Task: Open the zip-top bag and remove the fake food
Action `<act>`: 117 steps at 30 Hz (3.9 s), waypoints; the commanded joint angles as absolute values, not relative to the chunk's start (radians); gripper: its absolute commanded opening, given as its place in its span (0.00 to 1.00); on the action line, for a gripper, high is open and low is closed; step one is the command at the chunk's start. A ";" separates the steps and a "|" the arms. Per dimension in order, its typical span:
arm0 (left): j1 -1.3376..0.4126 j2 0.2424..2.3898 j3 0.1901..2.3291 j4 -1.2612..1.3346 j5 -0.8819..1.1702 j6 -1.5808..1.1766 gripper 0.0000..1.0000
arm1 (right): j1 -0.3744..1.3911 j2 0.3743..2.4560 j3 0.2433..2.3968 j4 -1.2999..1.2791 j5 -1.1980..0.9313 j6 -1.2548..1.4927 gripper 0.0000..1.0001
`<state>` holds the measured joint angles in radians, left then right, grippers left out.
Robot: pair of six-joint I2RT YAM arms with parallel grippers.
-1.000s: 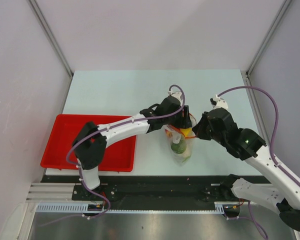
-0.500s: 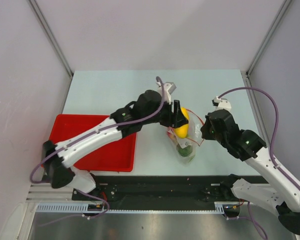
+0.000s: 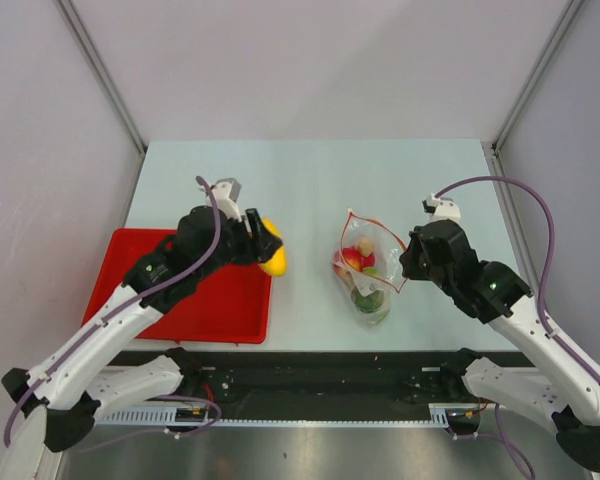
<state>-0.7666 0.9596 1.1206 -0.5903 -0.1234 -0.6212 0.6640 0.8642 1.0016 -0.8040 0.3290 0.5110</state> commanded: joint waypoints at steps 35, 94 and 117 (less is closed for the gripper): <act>-0.500 0.836 0.653 -0.609 0.126 -0.696 0.83 | 0.604 0.830 0.957 -0.704 0.207 0.511 0.00; -0.933 1.828 1.538 -0.397 -0.115 -0.512 0.35 | 0.661 0.815 1.029 -0.767 0.084 0.545 0.00; -0.937 1.993 1.614 -0.316 -0.253 -0.514 0.45 | 0.597 0.772 1.029 -0.834 0.038 0.558 0.00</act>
<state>-0.9573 1.9682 1.5581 -0.3264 -0.1665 -0.5262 0.6003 0.8135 0.9936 -0.8001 0.0669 0.5568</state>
